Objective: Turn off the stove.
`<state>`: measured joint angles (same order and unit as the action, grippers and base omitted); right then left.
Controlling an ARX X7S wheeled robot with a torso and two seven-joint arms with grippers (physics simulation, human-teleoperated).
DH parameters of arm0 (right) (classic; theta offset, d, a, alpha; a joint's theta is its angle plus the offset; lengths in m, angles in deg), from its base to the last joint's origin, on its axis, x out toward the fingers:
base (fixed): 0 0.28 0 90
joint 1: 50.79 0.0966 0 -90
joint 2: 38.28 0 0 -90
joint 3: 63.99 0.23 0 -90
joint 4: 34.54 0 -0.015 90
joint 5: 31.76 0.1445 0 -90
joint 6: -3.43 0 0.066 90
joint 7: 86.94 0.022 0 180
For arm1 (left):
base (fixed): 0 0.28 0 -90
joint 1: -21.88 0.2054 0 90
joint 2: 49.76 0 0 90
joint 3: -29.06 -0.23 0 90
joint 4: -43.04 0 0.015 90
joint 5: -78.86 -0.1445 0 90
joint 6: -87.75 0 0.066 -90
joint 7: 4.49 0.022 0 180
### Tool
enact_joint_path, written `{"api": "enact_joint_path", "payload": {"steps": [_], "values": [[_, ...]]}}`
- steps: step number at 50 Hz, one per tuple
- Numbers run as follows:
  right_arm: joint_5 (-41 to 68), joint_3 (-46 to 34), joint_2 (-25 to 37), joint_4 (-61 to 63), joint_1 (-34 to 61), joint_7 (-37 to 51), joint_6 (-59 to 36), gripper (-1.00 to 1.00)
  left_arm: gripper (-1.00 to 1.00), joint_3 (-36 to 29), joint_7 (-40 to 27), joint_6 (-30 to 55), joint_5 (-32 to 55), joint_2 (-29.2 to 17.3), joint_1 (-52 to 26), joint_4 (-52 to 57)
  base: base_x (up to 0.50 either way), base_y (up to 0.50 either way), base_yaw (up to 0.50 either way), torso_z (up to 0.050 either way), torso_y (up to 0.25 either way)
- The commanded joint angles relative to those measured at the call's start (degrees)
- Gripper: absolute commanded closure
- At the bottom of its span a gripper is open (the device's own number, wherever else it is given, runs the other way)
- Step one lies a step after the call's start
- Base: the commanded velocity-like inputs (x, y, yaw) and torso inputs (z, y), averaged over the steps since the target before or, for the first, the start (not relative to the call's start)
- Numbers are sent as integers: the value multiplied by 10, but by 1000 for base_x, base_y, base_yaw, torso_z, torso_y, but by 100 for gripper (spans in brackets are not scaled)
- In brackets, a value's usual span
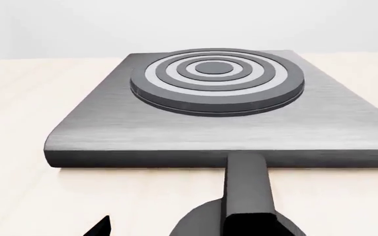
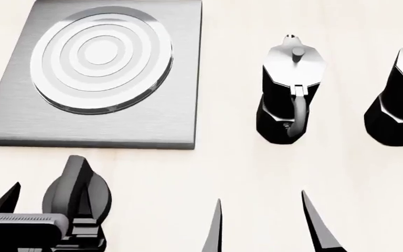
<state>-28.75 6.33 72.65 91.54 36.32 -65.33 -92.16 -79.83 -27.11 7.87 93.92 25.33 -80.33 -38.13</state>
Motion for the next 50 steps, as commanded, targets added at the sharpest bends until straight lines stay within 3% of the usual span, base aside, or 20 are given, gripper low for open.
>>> {"api": "enact_joint_path", "payload": {"steps": [1, 50], "values": [[-7, 14, -10, -7, 2, -12, 5, -100, -100, 24, 1, 3, 13, 3, 17, -11, 0, 0, 0, 0, 0], [-1, 7, -3, -9, 5, -6, 8, -100, -100, 48, -14, 13, 51, -17, 38, -5, 0, 0, 0, 0, -1]]}}
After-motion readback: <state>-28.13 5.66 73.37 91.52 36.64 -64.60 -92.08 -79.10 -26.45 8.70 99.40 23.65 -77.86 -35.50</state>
